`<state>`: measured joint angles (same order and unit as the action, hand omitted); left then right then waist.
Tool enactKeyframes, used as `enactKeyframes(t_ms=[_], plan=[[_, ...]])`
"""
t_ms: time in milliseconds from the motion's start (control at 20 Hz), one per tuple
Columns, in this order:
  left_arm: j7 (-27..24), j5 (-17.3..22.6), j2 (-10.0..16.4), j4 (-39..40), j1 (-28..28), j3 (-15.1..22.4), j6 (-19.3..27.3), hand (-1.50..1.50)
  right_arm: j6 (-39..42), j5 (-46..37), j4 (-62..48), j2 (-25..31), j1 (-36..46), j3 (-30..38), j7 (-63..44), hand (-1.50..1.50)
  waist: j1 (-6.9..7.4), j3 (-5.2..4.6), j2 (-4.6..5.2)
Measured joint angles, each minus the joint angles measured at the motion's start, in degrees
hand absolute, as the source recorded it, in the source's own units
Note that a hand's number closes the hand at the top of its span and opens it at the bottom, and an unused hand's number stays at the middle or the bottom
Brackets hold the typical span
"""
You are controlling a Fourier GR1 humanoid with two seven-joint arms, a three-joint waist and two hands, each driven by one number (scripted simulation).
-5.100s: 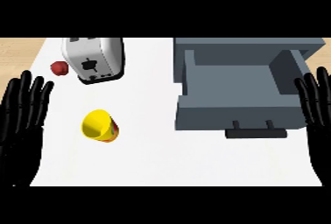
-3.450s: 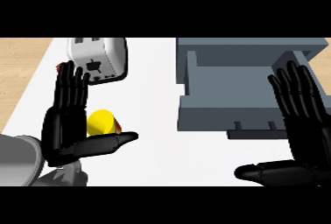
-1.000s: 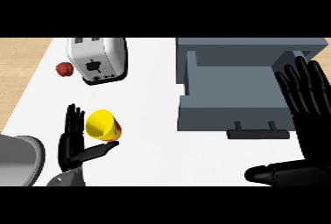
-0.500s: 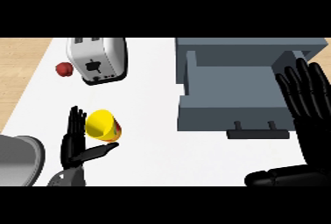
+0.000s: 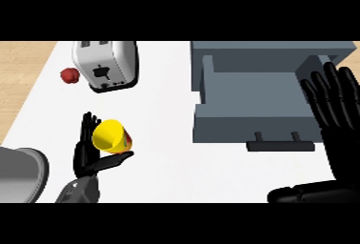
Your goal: Pick up the cup, place it into the drawer and close the drawer
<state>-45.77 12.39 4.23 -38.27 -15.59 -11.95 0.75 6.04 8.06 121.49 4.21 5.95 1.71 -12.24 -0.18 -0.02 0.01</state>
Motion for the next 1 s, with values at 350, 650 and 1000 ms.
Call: enactKeyframes(t_ms=[350, 650, 1000], plan=[[-2.6, 2.1, 1.1, 6.7, -3.7, -1.6, -4.4, -1.50, 1.8, 1.2, -1.3, 0.8, -0.8, 1.6, 1.8, -1.50, -0.09, 0.00, 0.05], [-6.6, 2.9, 1.5, 13.7, -6.3, -2.1, -11.7, 1.50, 1.6, 0.9, -1.6, 0.3, -0.9, 1.0, 2.0, -1.50, -0.29, -0.04, 0.12], [-9.0, 2.6, 1.3, 15.6, -7.2, -1.6, -14.4, 1.50, 1.5, 1.6, -0.3, 0.8, -0.6, 1.5, 0.3, -1.50, -0.22, -0.03, 0.09]])
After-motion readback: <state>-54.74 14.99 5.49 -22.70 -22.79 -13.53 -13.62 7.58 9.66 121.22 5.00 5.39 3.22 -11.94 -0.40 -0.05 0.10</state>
